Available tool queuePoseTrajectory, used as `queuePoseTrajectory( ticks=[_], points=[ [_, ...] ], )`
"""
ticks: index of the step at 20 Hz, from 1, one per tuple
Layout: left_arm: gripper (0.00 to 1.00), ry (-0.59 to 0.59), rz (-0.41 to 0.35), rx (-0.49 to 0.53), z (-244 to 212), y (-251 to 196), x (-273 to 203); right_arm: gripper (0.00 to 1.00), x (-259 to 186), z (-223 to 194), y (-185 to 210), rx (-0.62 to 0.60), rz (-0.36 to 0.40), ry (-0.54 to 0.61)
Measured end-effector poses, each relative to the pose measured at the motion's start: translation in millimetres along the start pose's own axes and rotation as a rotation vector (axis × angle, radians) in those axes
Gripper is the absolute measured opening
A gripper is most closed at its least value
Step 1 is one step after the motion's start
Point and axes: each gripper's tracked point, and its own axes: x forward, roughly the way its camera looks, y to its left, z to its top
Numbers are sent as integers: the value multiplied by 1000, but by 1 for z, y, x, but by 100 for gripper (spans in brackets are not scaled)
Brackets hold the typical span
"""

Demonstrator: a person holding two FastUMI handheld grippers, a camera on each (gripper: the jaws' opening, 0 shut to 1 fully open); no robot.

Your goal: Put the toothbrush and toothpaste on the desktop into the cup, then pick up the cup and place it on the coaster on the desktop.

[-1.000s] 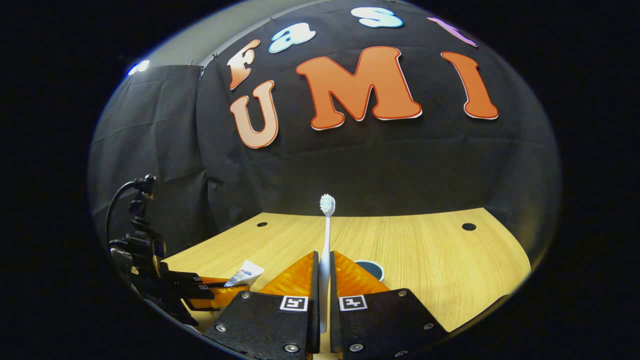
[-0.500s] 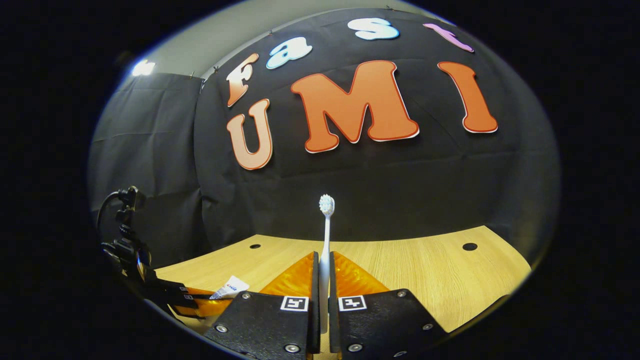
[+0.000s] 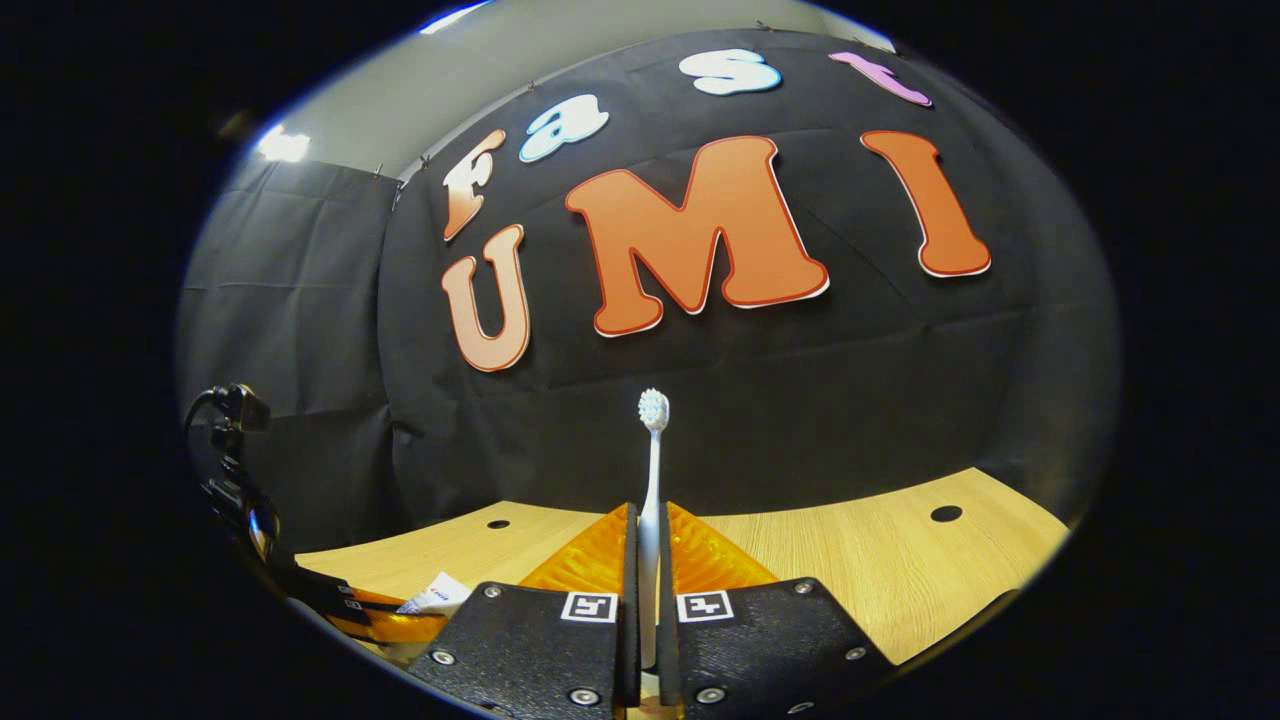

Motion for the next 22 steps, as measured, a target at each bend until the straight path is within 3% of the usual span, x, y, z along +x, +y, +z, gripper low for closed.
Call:
queuePoseTrajectory(
  ticks=[3,4,7,13,22],
  points=[
    [15,-8,-2,-7,0,0,-11,3,7,-2,-6,3,-9,-17],
    [15,-11,3,-5,0,2,-15,8,8,0,-8,7,-13,-39],
    [15,-21,19,2,3,9,-20,8,11,-3,-15,16,-22,-63],
    [14,-30,9,-3,29,16,-41,8,10,-28,-30,4,-55,-21],
    [14,-62,-21,0,80,17,-54,8,-3,-54,-36,45,-38,54]
  ],
)
